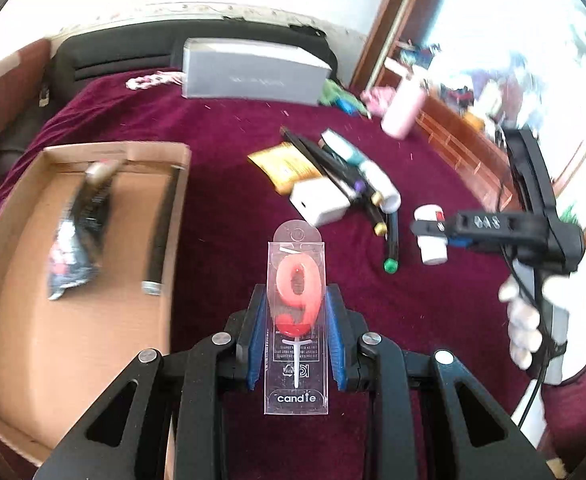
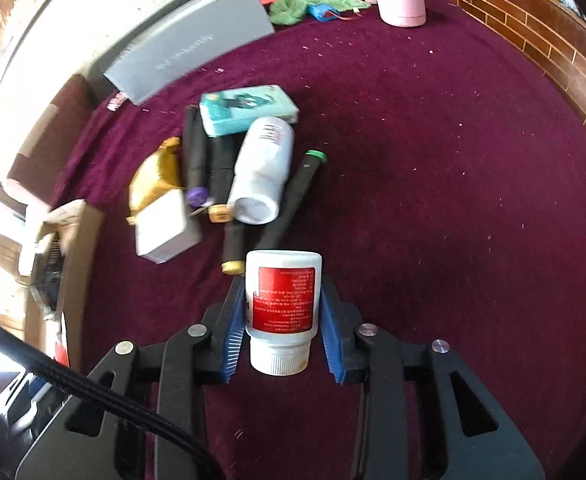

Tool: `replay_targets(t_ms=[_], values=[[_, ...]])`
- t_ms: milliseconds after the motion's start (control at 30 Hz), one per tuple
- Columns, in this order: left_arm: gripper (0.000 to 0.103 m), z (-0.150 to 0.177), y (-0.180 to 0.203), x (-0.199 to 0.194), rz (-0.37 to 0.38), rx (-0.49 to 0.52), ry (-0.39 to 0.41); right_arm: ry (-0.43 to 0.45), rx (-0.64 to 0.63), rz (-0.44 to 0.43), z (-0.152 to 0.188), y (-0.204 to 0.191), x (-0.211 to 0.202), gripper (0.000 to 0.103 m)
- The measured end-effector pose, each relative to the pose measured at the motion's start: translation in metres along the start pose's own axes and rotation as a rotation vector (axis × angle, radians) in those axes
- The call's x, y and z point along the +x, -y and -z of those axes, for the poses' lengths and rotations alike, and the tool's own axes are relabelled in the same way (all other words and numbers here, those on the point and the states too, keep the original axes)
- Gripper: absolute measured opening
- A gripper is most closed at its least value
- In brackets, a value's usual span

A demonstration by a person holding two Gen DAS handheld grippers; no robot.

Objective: Organize objects
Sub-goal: 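Carry the candle package into the box while the right gripper carries a white pill bottle there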

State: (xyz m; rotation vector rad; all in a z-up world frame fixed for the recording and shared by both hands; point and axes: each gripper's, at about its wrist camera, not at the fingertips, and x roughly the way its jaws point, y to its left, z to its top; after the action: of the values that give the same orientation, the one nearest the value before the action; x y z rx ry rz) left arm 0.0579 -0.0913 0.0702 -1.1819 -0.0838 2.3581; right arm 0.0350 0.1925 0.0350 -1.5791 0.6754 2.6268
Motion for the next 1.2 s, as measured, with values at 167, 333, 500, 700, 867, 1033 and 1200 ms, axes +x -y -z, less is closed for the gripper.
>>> replay_targets(t_ms=[167,333,500,700,867,1033,1200], values=[[0.023,-0.020,-0.050,-0.037,-0.095,-0.064,0.061,0.008,-0.072,-0.133,0.001,-0.043,-0.023,0.032],[0.023,-0.047,-0.108,-0.039,-0.189,-0.133,0.047,-0.048,-0.179,-0.288,-0.001,-0.129,-0.012,0.033],[0.023,-0.065,-0.154,-0.004,-0.281,-0.173,-0.026,-0.094,-0.242,-0.340,-0.011,-0.204,0.018,0.033],[0.024,-0.075,-0.177,0.045,-0.333,-0.159,-0.105,-0.165,-0.293,-0.281,-0.012,-0.260,0.067,0.033],[0.025,-0.076,-0.181,0.059,-0.327,-0.178,-0.120,-0.205,-0.301,-0.220,-0.014,-0.275,0.103,0.033],[0.054,-0.075,-0.186,0.057,-0.386,-0.184,-0.113,-0.212,-0.300,-0.186,-0.015,-0.275,0.115,0.034],[0.063,-0.068,-0.201,0.038,-0.372,-0.315,-0.042,-0.196,-0.283,-0.196,-0.022,-0.270,0.117,0.034]])
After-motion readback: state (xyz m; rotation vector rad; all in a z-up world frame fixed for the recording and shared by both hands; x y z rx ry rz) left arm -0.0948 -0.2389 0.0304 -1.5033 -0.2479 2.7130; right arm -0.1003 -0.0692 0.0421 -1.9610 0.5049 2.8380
